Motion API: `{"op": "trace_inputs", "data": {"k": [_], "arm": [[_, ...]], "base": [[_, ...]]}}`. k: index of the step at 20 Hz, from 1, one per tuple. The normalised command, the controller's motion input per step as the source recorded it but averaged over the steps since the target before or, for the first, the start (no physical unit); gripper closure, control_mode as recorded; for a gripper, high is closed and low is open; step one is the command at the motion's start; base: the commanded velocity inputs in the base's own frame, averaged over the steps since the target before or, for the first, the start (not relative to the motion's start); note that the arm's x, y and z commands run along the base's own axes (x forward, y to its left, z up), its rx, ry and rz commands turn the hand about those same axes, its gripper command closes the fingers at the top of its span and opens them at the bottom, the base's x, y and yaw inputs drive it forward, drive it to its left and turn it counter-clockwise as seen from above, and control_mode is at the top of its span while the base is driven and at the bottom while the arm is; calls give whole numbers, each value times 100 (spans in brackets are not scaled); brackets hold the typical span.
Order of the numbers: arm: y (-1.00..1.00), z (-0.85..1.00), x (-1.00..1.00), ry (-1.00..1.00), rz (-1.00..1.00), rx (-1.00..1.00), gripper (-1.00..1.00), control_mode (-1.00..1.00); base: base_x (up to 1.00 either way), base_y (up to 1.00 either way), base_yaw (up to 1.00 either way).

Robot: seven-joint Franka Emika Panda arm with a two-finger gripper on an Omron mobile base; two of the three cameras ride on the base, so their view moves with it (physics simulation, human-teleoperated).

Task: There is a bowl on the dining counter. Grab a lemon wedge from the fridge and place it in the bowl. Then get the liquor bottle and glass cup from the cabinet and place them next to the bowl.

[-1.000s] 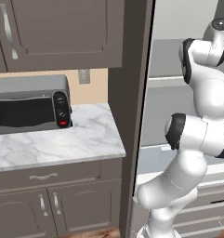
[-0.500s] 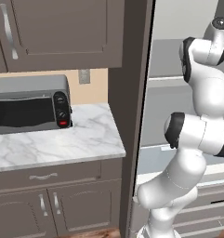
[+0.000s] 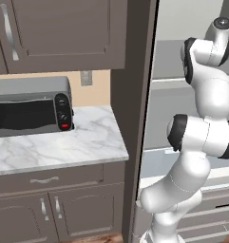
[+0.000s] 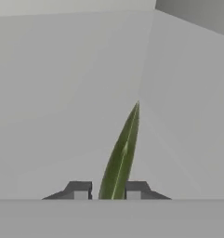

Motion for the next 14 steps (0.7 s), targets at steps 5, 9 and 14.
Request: {"op": "trace_inputs", "data": {"k": [5,9,14], "arm": [[0,-28,9,0,0,-1,100,-100],[0,-20,-3,0,0,0,100,-100],[0,-28,-28,0,0,-1,100,-100]], "base": [[0,0,0],[0,0,0],[0,0,0]]}}
